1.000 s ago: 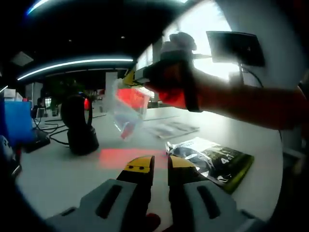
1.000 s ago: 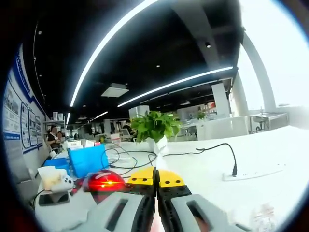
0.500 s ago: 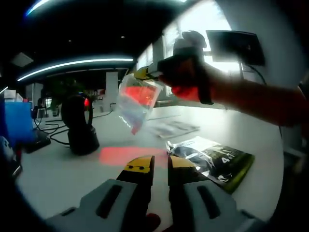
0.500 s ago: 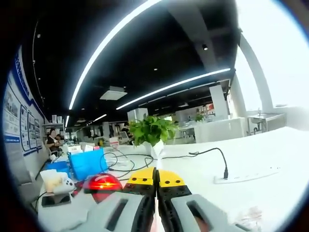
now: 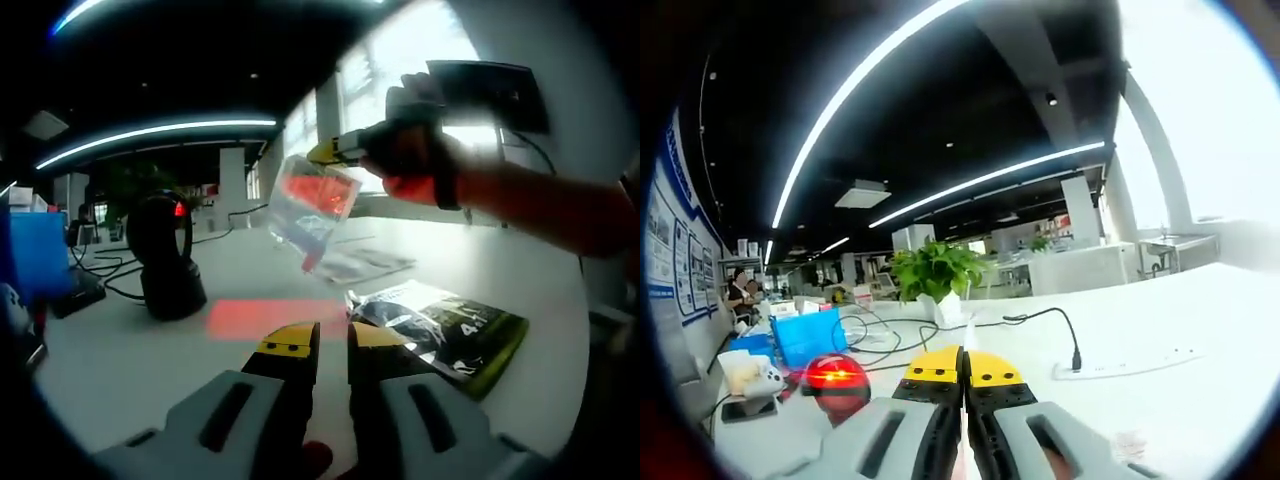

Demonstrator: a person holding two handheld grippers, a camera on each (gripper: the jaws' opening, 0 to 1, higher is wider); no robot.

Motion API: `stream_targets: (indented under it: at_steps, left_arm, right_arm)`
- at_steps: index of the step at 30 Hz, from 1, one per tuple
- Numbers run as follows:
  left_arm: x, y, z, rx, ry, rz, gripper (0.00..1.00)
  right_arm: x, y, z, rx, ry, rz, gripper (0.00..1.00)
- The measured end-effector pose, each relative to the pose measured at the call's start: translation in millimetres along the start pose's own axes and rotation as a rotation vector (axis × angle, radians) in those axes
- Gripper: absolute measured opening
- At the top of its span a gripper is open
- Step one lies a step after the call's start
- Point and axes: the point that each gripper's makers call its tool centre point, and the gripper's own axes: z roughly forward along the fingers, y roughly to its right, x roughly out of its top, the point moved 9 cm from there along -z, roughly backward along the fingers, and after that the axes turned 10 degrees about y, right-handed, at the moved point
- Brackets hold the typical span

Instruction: Clip sheet goods on table flip sheet goods clip sheet goods scan sheet goods put sheet goods back to table

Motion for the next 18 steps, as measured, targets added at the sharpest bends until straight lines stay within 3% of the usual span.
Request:
stream_targets:
  at_steps: [18]
  left_arm:
    - [0.5, 0.1, 0.2, 0.001, -0.006, 0.018, 0.04]
  right_arm:
    - [2.4, 36.5, -23.5, -0.091, -0.031, 0.015, 0.0]
